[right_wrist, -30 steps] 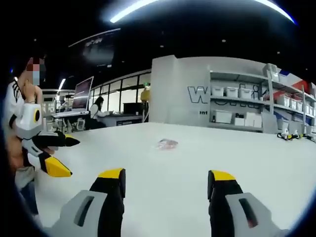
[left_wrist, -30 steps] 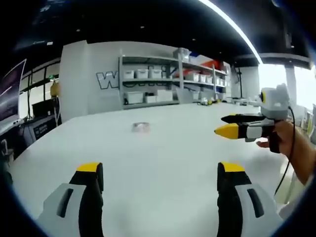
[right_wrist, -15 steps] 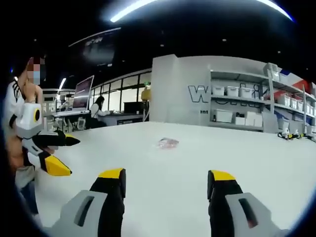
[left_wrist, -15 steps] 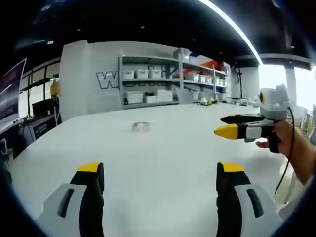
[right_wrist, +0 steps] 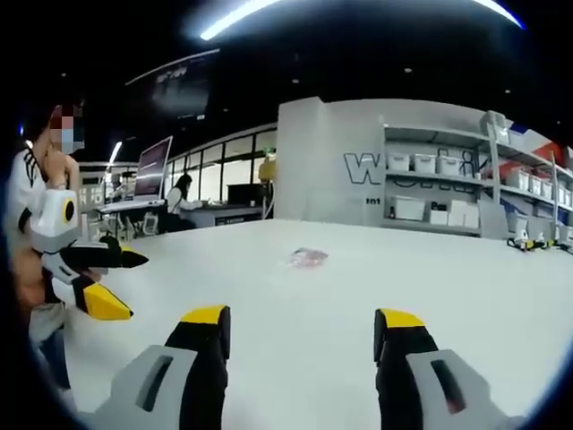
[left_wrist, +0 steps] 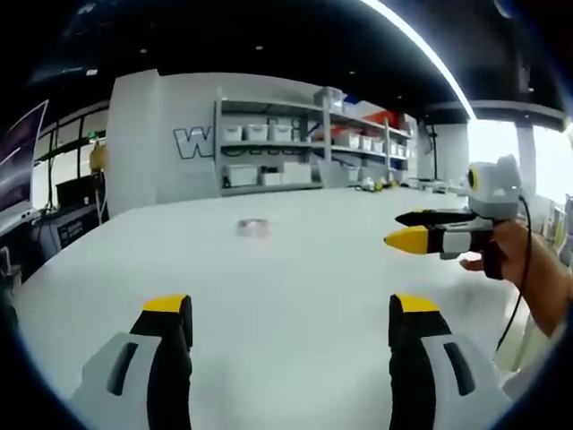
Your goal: Open the resealable bag by pulling the two sides of the seal apart until the entire bag opening is separated and visibly accessible.
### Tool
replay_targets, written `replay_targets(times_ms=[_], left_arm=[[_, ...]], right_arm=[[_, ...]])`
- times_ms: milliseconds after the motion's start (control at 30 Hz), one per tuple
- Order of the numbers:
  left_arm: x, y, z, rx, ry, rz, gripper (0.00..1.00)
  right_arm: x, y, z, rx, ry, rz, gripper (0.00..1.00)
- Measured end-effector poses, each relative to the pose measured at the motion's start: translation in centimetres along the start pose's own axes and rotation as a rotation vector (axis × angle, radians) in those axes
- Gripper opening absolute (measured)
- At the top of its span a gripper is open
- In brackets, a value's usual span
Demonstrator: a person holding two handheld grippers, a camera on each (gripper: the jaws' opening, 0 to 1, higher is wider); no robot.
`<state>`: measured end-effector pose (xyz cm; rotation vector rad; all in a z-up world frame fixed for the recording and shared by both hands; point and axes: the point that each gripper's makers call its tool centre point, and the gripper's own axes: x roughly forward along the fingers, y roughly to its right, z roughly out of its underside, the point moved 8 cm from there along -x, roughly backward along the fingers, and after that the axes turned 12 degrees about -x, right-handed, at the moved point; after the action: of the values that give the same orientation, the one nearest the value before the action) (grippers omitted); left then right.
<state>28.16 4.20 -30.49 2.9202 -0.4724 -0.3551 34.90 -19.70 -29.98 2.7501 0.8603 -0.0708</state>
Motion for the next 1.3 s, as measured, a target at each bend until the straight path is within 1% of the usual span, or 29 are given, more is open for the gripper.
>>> replay_targets(times_ms=[67, 200, 333, 467, 533, 600, 667, 900, 1300], left_arm=[[0.0, 0.0, 0.0, -0.002, -0.001, 0.005, 0.87], [0.0, 0.1, 0.1, -0.003, -0.003, 0.005, 0.87], [0.0, 0.1, 0.1, -0.006, -0.004, 0.007, 0.87], [0.0, 0.1, 0.2, -0.006, -0.005, 0.008, 0.87], [0.0, 0.1, 0.3, -0.006, -0.007, 0.009, 0.86], [0.0, 0.1, 0.3, -0.005, -0.008, 0.013, 0.83], [0.0, 0.1, 0.4, -0.007, -0.009, 0.015, 0.83], [0.0, 0.0, 0.3, -0.013, -0.009, 0.011, 0.83], [0.2, -0.4, 0.6, -0.028, -0.007, 0.012, 0.83]], right_arm=[[0.0, 0.0, 0.0, -0.001, 0.004, -0.001, 0.63], [0.0, -0.1, 0.2, -0.004, 0.009, -0.009, 0.59], [0.1, -0.1, 0.3, -0.006, 0.017, -0.008, 0.58], [0.3, 0.0, 0.6, -0.009, 0.012, -0.010, 0.56], [0.4, 0.0, 0.7, -0.010, 0.013, -0.016, 0.52], [0.6, 0.0, 0.7, -0.011, 0.016, -0.030, 0.46], [0.8, -0.1, 0.7, -0.014, 0.013, -0.045, 0.42], [1.8, 0.0, 0.6, -0.039, 0.007, -0.067, 0.41], [2.4, -0.1, 1.1, -0.023, -0.011, -0.093, 0.37]])
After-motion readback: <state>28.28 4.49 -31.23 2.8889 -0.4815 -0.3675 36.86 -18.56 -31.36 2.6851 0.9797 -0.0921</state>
